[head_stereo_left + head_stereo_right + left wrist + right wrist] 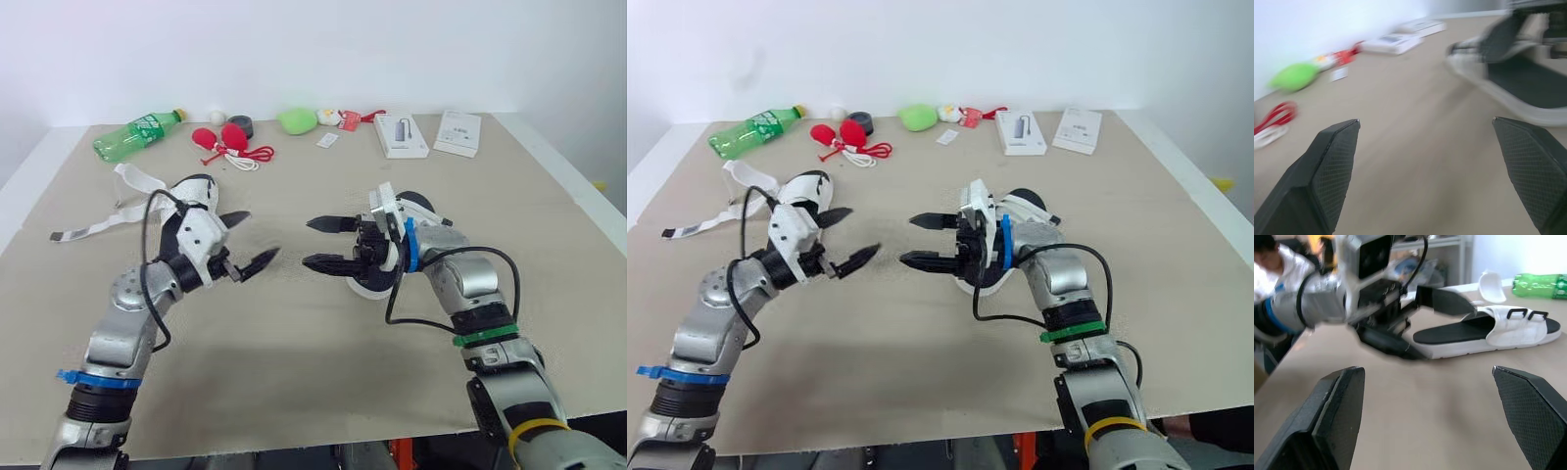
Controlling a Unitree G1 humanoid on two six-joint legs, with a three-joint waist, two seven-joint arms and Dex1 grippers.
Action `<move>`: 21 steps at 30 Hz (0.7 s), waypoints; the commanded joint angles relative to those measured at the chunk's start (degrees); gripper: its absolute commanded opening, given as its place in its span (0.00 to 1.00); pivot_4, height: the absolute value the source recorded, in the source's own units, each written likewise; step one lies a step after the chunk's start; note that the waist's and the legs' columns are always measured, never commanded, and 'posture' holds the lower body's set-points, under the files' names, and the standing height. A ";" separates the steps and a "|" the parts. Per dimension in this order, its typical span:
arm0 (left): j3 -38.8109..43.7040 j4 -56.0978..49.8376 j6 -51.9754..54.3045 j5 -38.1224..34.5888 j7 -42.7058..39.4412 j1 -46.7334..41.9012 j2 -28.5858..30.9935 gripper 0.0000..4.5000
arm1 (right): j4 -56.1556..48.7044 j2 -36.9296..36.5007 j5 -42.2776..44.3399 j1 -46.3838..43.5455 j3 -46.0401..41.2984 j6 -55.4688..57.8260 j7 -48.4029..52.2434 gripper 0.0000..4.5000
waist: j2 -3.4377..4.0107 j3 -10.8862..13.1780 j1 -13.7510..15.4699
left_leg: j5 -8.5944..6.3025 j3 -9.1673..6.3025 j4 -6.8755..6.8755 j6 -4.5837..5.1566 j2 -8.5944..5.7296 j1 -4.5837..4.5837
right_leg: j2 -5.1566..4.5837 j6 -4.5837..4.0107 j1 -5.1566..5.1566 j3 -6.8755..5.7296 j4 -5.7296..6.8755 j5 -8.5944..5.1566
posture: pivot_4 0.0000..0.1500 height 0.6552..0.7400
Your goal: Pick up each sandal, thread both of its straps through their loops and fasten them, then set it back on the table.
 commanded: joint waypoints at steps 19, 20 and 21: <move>6.47 3.99 22.83 3.87 31.47 -10.60 -11.30 1.00 | 9.67 7.29 -7.98 -4.41 2.02 -13.02 -1.11 0.99 | -0.10 0.01 0.07 | 0.14 -0.10 -0.03 -0.26 0.01 0.00 | 0.08 0.22 -0.02 -0.06 -0.04 0.30 | 1.00 1.00; 6.64 5.71 22.77 3.97 31.84 -11.68 -11.54 1.00 | 9.75 7.28 -8.02 -4.41 1.96 -13.17 -1.24 0.99 | -0.10 0.01 0.07 | 0.14 -0.10 -0.07 -0.26 0.01 0.00 | 0.08 0.23 -0.02 -0.06 -0.04 0.29 | 1.00 1.00; 6.56 8.08 22.66 4.45 32.08 -13.03 -11.43 1.00 | 9.83 7.26 -8.06 -4.43 1.93 -13.30 -1.33 0.99 | -0.10 0.01 0.07 | 0.14 -0.11 -0.07 -0.26 0.00 0.00 | 0.08 0.23 -0.03 -0.07 -0.04 0.29 | 1.00 1.00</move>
